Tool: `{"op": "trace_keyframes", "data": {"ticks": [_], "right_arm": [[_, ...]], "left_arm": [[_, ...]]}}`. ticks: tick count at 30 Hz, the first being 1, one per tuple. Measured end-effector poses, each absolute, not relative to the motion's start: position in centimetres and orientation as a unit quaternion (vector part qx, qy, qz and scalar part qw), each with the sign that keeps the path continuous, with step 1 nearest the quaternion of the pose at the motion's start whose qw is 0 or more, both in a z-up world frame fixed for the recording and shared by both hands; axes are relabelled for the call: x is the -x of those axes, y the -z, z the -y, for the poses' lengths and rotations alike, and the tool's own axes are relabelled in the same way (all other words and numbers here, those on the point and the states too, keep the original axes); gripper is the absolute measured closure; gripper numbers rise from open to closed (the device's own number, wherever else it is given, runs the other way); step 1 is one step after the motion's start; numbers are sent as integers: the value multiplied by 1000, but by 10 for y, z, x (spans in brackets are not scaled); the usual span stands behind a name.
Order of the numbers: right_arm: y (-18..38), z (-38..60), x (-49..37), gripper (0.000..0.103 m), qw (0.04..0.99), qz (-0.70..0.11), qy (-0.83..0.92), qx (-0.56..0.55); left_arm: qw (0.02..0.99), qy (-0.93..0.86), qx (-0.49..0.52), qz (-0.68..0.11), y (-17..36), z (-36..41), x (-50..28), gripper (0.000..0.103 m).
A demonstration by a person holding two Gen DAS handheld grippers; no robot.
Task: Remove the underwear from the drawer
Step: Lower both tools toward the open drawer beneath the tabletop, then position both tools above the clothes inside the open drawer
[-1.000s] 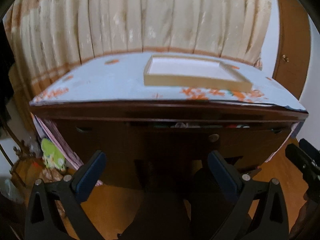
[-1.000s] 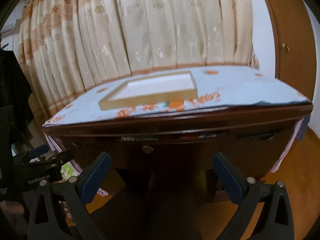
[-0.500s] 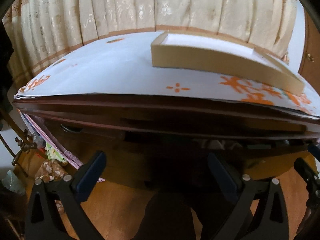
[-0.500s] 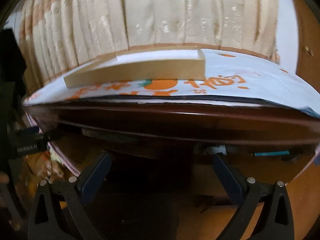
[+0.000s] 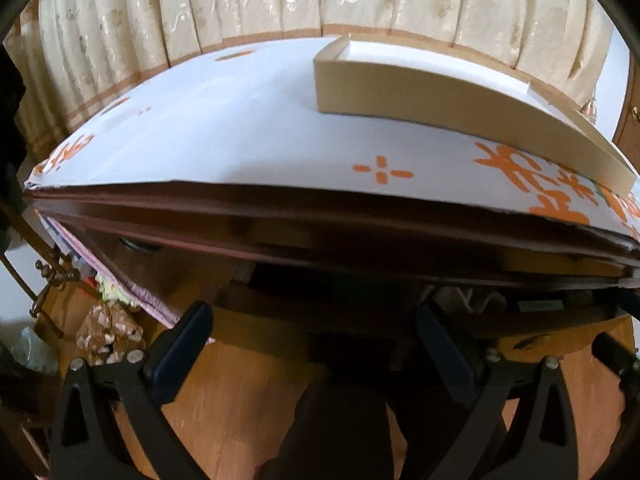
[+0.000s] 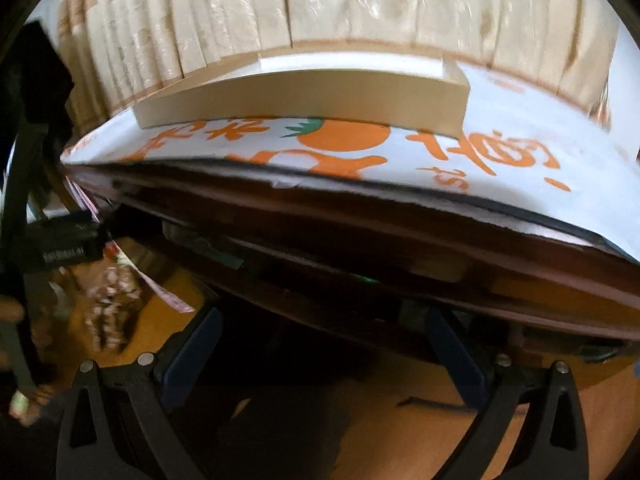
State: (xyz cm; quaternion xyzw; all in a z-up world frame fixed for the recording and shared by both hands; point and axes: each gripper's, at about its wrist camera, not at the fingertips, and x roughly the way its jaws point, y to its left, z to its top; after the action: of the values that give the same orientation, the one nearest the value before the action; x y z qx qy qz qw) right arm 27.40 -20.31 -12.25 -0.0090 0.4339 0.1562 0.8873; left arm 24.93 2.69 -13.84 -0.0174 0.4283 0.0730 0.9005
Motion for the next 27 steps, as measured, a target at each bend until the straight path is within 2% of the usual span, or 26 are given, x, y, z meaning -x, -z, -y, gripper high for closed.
{"op": "trace_keyframes", "data": {"ticks": [3,11,18,22,27], "right_arm": [[116,209,-281,0,872,-459,-169,-18],[120,198,-270,0,852,-490,-185,-7],[136,199,-258,0,851,-490,-185,-46],[115,225,-237,0,891,-408,-155,-127],[89,257,-209,0,928,-344,-66,-127]], "left_arm": [[901,-71,3,-428,137,-24,-247,0],[904,-70,-35,-420,133,-27,-236,0],[900,-81,-36,-428,140,-38,-240,0],[899,-81,-40,-428,144,-45,-236,0],[910,-80,-38,-406,147,-57,-224,0]]}}
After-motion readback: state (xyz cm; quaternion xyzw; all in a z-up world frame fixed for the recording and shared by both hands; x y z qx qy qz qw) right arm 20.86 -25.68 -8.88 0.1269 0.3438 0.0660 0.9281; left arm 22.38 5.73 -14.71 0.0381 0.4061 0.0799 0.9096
